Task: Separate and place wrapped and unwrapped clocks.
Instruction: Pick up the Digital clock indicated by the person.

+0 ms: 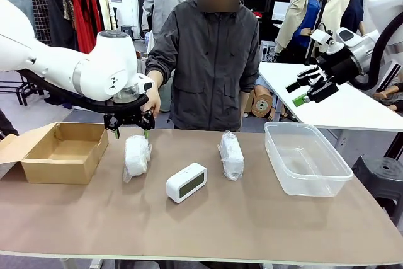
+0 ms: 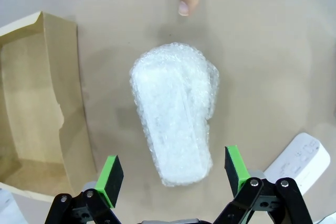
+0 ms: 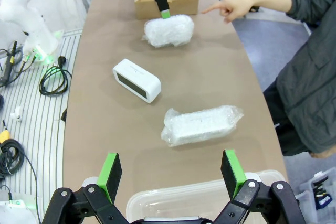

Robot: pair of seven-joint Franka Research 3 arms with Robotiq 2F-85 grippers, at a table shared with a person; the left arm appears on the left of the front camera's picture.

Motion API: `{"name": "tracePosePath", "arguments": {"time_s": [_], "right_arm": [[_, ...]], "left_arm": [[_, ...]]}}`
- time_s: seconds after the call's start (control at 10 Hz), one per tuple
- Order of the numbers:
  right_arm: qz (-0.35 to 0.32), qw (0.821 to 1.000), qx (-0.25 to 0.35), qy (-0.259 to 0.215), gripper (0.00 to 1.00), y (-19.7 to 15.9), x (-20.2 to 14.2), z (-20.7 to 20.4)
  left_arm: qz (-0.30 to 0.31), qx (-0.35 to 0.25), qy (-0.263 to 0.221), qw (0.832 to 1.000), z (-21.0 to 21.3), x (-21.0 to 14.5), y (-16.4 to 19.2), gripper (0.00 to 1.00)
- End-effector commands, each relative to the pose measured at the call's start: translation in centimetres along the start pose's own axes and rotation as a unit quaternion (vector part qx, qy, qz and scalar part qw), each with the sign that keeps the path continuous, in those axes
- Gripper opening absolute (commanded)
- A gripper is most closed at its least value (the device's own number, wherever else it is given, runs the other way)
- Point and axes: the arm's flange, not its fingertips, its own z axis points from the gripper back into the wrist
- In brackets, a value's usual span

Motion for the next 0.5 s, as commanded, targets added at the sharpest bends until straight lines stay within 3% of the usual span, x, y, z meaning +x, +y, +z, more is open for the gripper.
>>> {"name": "tracePosePath", "arguments": {"time_s": [0.0, 0.4], "right_arm": [[0.001, 1.0, -0.002, 0.0, 1.0, 0.1, 0.1, 0.0], [0.001, 1.0, -0.002, 0.0, 1.0, 0.1, 0.1, 0.0]], "left_arm": [[0.003, -0.018, 0.005, 1.0, -1.1, 1.4, 0.8, 1.0], [0.024, -0.019, 0.037, 0.999, -3.7, 1.7, 1.5, 1.0]]}}
